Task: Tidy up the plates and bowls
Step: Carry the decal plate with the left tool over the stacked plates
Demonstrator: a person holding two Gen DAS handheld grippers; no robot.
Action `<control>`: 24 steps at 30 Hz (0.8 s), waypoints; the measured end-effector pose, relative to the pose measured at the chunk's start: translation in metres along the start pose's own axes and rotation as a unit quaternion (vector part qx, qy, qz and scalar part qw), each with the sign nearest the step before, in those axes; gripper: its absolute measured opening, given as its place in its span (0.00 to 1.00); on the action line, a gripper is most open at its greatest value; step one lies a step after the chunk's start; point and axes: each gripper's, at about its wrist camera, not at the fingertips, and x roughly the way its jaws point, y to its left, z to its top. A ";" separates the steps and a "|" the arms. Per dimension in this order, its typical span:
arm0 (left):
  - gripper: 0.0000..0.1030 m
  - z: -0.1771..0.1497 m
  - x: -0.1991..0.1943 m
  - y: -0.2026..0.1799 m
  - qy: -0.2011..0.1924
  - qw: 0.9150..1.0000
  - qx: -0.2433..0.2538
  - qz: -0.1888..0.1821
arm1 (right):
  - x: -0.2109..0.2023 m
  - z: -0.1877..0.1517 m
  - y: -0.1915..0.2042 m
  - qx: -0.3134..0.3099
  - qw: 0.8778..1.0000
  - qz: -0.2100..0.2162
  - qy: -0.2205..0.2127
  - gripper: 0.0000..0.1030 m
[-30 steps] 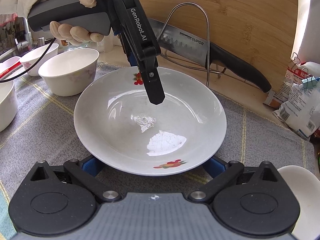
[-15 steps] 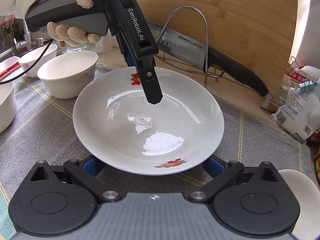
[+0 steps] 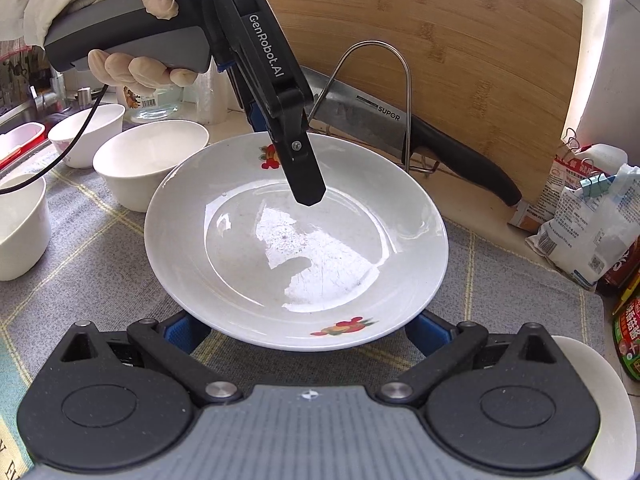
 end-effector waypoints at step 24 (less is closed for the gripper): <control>0.78 0.019 0.002 -0.107 -0.012 0.997 0.079 -0.010 | -0.090 -0.045 -0.025 0.039 0.996 -0.072 -0.022 1.00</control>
